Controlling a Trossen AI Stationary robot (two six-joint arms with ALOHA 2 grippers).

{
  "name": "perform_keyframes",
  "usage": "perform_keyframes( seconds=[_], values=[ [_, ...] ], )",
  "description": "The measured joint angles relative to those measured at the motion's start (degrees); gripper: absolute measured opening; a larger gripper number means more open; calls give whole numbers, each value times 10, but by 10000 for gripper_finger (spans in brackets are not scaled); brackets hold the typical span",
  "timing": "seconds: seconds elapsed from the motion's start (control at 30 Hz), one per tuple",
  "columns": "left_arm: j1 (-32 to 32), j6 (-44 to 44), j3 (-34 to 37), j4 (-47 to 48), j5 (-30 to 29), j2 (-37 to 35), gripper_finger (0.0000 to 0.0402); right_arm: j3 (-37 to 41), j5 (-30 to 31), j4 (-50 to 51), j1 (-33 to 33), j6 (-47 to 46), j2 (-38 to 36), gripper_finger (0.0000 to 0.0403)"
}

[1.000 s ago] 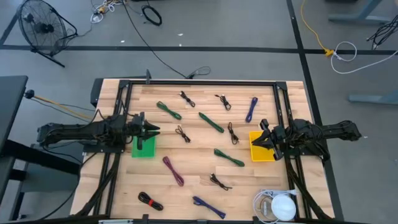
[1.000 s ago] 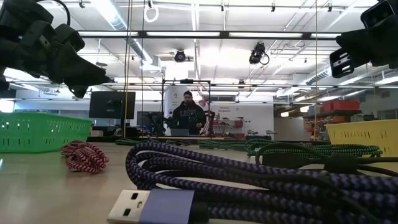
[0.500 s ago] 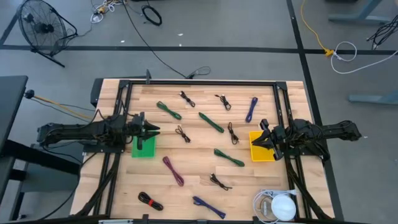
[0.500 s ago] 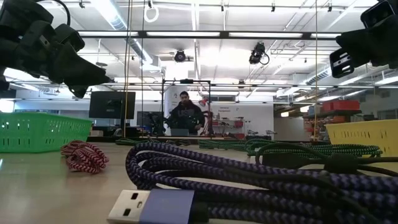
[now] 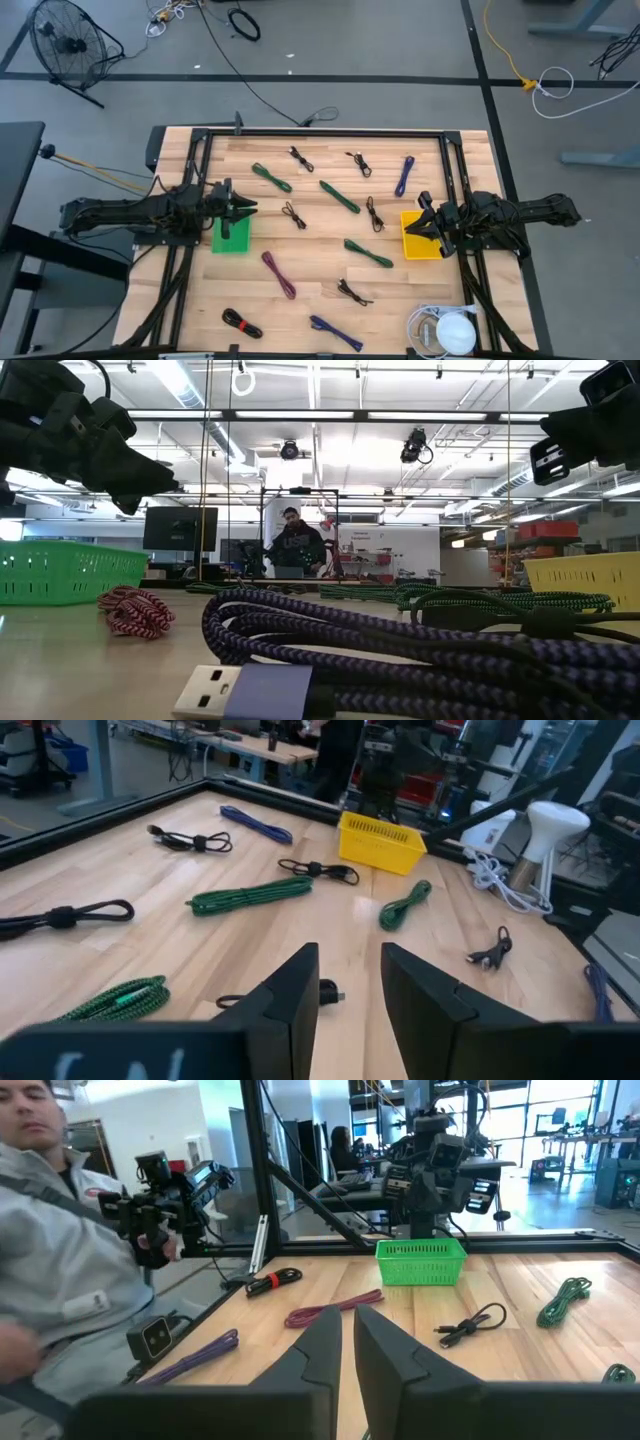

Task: Pick & Place USB Port
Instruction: Put the black charger cable into the yellow bin

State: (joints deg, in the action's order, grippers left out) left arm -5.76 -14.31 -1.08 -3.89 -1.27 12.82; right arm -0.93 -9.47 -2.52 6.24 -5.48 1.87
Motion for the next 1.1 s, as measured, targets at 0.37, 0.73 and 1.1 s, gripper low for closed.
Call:
perform_keyframes(
  seconds=[0.37, 0.73, 1.1],
  values=[
    [0, 0, 0, 0, 0, 0, 115, 0, 0, 0, 0, 0, 0, 36],
    [0, 0, 0, -1, -34, 0, 115, 0, 0, -29, 0, 55, 0, 36],
    [0, 0, 0, -15, -96, 0, 115, 0, -5, -178, 0, -14, 0, 36]
  ],
)
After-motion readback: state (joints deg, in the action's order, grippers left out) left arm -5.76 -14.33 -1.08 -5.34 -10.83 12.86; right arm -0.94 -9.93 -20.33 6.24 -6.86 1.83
